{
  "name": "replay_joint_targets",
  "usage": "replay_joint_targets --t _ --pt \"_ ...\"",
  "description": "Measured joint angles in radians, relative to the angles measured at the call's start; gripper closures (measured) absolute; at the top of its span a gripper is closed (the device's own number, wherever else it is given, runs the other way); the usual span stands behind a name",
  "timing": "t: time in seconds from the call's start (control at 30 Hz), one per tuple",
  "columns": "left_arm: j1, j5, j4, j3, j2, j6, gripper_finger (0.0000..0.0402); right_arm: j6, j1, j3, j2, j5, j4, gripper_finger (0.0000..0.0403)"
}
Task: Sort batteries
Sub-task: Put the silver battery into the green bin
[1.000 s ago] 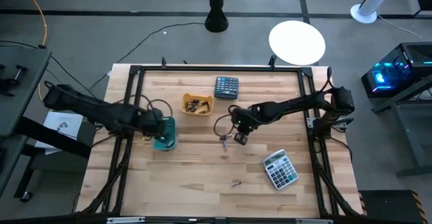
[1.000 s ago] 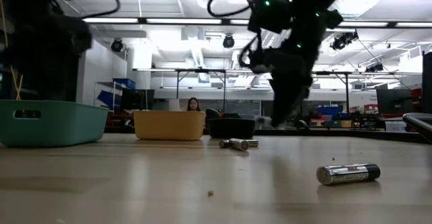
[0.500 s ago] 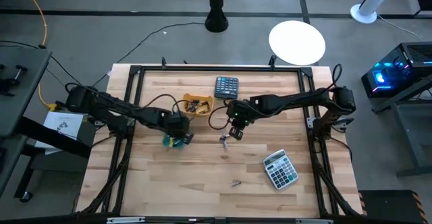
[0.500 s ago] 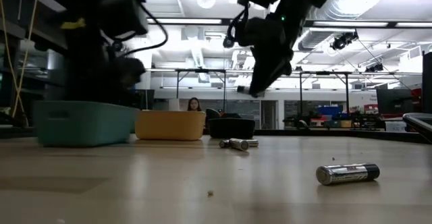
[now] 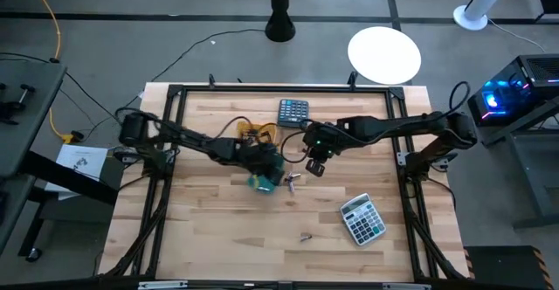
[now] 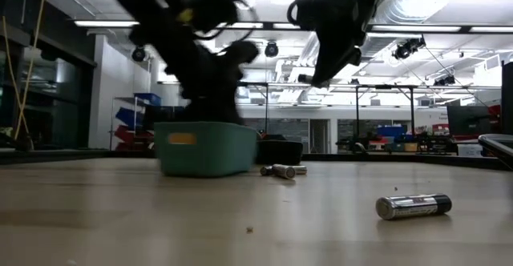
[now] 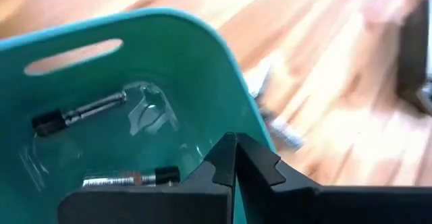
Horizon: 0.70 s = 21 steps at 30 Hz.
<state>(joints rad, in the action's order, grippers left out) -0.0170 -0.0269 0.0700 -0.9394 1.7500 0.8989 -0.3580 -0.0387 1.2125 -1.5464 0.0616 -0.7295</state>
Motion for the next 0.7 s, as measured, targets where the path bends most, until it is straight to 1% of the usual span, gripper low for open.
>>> replay_joint_targets --t 0.07,0.13,0.23,0.33,0.4,0.5,0.57,0.63,0.7 --pt "0.007 0.011 0.019 -0.076 0.044 -0.054 0.0401 -0.002 0.000 0.000 0.007 0.000 0.001 0.0381" --pt "0.022 0.020 0.088 -0.140 0.046 -0.102 0.0401 -0.011 0.004 0.000 0.012 0.000 0.004 0.0381" --pt "0.048 -0.015 0.228 -0.191 -0.022 -0.206 0.0401 -0.015 0.018 0.000 0.015 -0.002 0.013 0.0381" --pt "0.072 -0.129 0.395 -0.196 -0.146 -0.271 0.0401 -0.002 0.033 0.000 0.009 -0.022 0.074 0.0381" --pt "0.086 -0.245 0.511 -0.196 -0.247 -0.297 0.0401 -0.002 0.037 0.001 -0.003 -0.053 0.159 0.0381" --pt "0.106 -0.410 0.629 -0.196 -0.403 -0.335 0.0401 -0.018 0.037 0.001 -0.049 -0.103 0.303 0.0381" --pt "0.117 -0.470 0.673 -0.196 -0.498 -0.343 0.0401 -0.029 0.037 0.001 -0.088 -0.132 0.398 0.0374" --pt "0.127 -0.493 0.701 -0.196 -0.582 -0.327 0.0401 -0.030 0.036 0.001 -0.126 -0.158 0.466 0.0356" --pt "0.130 -0.504 0.715 -0.196 -0.650 -0.304 0.0401 -0.049 0.036 0.001 -0.152 -0.168 0.488 0.0335"
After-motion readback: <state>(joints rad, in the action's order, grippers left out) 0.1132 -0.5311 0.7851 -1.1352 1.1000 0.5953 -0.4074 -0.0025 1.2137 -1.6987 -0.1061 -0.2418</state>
